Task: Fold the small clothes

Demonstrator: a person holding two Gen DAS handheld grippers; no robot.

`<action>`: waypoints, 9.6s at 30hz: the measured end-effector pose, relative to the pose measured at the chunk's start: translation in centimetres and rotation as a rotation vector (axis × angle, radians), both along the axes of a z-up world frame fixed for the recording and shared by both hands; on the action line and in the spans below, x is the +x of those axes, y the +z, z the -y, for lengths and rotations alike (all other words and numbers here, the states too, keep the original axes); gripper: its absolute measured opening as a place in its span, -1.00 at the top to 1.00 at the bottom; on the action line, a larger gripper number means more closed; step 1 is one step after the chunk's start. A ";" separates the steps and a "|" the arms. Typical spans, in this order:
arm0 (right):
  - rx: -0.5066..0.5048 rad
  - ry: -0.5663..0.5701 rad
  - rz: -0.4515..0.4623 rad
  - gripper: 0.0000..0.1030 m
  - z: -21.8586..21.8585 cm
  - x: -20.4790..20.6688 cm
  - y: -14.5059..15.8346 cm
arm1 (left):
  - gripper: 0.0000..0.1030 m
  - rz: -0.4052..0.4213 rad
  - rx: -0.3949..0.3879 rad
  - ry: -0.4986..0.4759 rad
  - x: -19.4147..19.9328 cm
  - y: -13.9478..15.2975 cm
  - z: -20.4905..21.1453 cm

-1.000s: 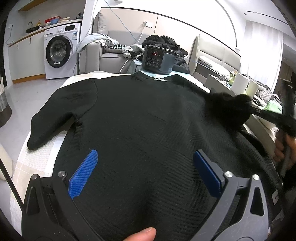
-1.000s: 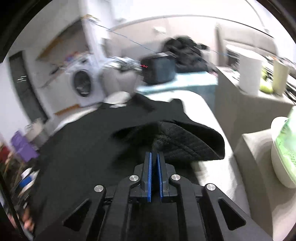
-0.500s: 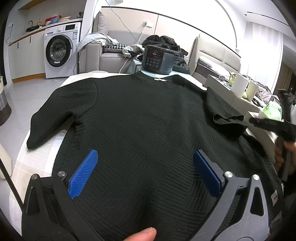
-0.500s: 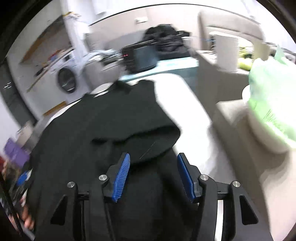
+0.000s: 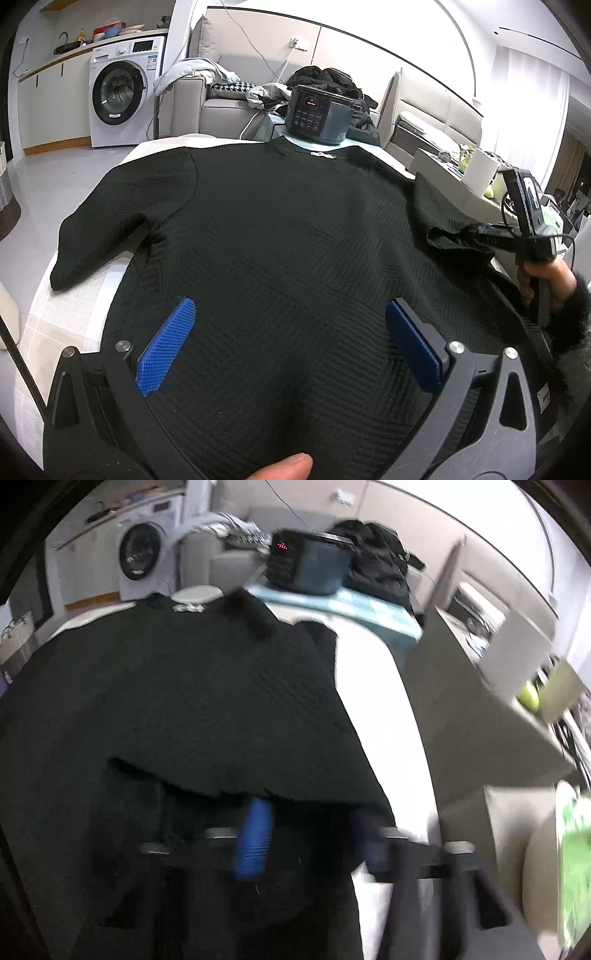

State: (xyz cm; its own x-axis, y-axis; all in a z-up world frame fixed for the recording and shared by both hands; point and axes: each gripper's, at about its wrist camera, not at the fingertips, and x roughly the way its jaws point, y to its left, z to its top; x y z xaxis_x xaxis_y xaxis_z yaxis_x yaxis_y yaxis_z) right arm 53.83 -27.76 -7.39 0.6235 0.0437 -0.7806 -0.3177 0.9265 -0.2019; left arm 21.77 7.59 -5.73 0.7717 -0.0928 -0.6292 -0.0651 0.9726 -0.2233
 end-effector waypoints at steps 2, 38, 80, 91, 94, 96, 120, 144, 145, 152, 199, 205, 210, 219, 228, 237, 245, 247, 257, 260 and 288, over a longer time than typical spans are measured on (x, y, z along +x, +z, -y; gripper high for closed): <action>0.089 0.027 -0.002 0.97 -0.5 0.8 0.8 | -0.98 -0.007 -0.003 0.003 0.1 -0.1 0.0; 0.221 -0.116 -0.043 0.39 2.7 -4.9 -0.2 | -0.98 -0.078 -0.020 0.188 -1.4 1.1 -5.8; 0.304 0.003 -0.043 0.25 -0.7 -9.2 -0.3 | 0.93 0.123 0.110 0.247 9.6 9.0 -8.0; 0.324 -0.006 -0.035 0.23 0.1 -9.8 -0.2 | -0.29 -0.107 0.032 -0.177 9.5 3.3 0.6; 0.336 -0.009 -0.030 0.23 0.1 -9.9 -0.1 | -0.34 -0.091 -0.039 -0.116 8.2 3.4 -2.4; 0.345 -0.011 -0.030 0.23 0.1 -9.9 -0.1 | -0.35 -0.078 -0.114 -0.028 7.5 3.2 -5.5; 0.314 -0.079 -0.023 0.22 2.2 -10.5 0.7 | 0.17 -0.047 -0.218 -0.147 22.5 6.5 -1.8; 0.430 -0.076 -0.079 0.22 1.2 -9.8 -0.3 | -0.24 -0.252 -0.555 0.098 8.5 -4.2 -13.6; 0.422 -0.079 -0.078 0.22 1.2 -9.8 -0.3 | -0.18 -0.251 -0.546 0.103 8.7 -4.1 -13.4; 0.418 -0.078 -0.088 0.22 1.0 -9.7 -0.5 | 0.89 -0.262 -0.483 0.164 11.1 -4.5 -12.3; 0.403 -0.029 -0.152 -0.05 -0.5 -10.3 0.2 | 0.19 -0.274 -0.258 0.038 0.9 -1.8 -9.4; 0.316 -0.020 -0.141 -0.18 0.6 -12.6 -0.1 | -0.12 -0.276 -0.078 0.108 -4.2 -1.0 -10.1; 0.315 -0.020 -0.131 -0.25 1.8 -14.8 -0.1 | -0.33 -0.277 -0.026 0.145 -8.6 -1.1 -11.6; 0.301 -0.046 -0.099 -0.37 5.5 -19.5 0.5 | -0.34 -0.304 0.022 0.181 -13.3 -2.0 -11.8; 0.368 -0.158 -0.091 -0.38 10.7 -23.6 -0.1 | -0.78 -0.259 0.085 0.162 -16.5 -1.7 -10.6; 0.387 -0.187 -0.068 -0.38 12.8 -25.0 0.3 | -0.98 -0.275 -0.016 0.166 -18.2 -1.9 -10.9; 0.352 -0.210 -0.072 -0.38 13.3 -25.5 -0.4 | -0.23 -0.304 -0.024 0.088 -18.4 -1.8 -10.3; 0.350 -0.204 -0.073 -0.38 13.1 -25.5 -0.4 | -0.14 -0.300 0.028 0.083 -18.4 -1.9 -9.6; 0.347 -0.199 -0.082 -0.38 13.1 -25.6 -0.5 | 0.83 -0.270 0.063 0.116 -18.3 -2.0 -10.4; 0.350 -0.205 -0.085 -0.38 13.3 -25.6 -0.4 | 0.83 -0.281 0.043 0.149 -18.2 -2.0 -11.3; 0.190 -0.170 -0.007 0.91 12.5 -24.6 -1.1 | 0.93 -0.246 0.092 0.093 -19.2 -2.2 -10.4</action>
State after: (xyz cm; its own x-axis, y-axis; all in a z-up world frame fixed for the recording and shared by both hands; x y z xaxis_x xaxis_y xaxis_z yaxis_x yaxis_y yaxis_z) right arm 29.26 -40.28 -8.51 0.6288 0.0855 -0.7728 -0.1550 0.9878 -0.0169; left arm 2.53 18.00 -7.92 0.5973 0.0378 -0.8011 -0.1967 0.9753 -0.1007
